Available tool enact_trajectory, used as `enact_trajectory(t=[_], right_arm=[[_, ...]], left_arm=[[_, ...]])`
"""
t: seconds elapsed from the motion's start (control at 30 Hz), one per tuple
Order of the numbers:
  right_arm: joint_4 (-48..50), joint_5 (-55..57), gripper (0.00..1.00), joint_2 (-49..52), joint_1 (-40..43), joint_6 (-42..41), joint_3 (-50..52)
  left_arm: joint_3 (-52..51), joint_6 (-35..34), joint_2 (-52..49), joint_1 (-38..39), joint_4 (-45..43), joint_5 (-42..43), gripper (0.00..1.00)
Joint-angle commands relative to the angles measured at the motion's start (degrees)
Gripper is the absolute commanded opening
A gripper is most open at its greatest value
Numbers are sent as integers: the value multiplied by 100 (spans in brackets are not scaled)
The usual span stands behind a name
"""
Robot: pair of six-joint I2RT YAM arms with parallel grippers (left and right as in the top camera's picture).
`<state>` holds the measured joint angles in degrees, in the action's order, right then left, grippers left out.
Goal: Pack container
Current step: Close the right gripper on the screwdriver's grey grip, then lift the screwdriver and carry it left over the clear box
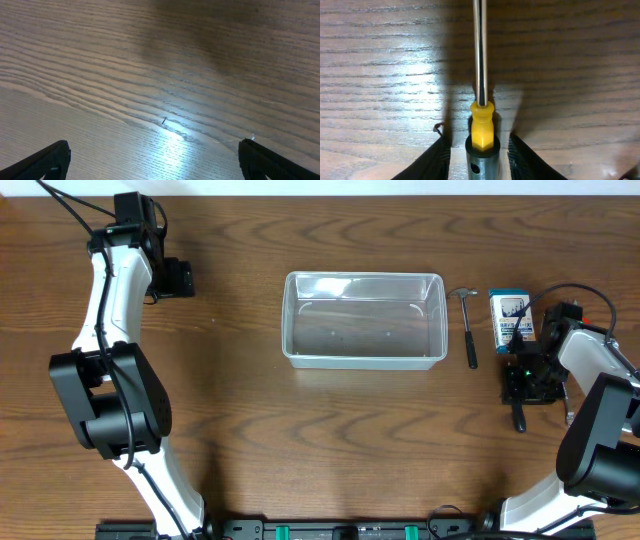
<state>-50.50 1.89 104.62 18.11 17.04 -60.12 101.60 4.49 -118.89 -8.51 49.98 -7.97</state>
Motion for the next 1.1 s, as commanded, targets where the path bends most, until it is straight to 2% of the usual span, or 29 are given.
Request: enact_trajectory(t=[0.0, 0.17, 0.3, 0.63, 0.77, 1.07], right_arm=[[-7, -37, 34, 52, 68, -28, 26], [-7, -39, 26, 52, 68, -28, 26], [-7, -37, 23, 52, 68, -28, 26], [-4, -39, 10, 52, 68, -31, 26], [0, -39, 2, 52, 66, -31, 24], [13, -44, 1, 50, 66, -372, -232]], left_arm=[[-24, -9, -103, -4, 9, -87, 98], [-24, -9, -103, -4, 9, -87, 98], [-24, -9, -103, -4, 9, -87, 98], [-24, -9, -103, -4, 9, -87, 98], [-24, -9, -103, -4, 9, -87, 98], [-24, -9, -103, -4, 9, -87, 98]])
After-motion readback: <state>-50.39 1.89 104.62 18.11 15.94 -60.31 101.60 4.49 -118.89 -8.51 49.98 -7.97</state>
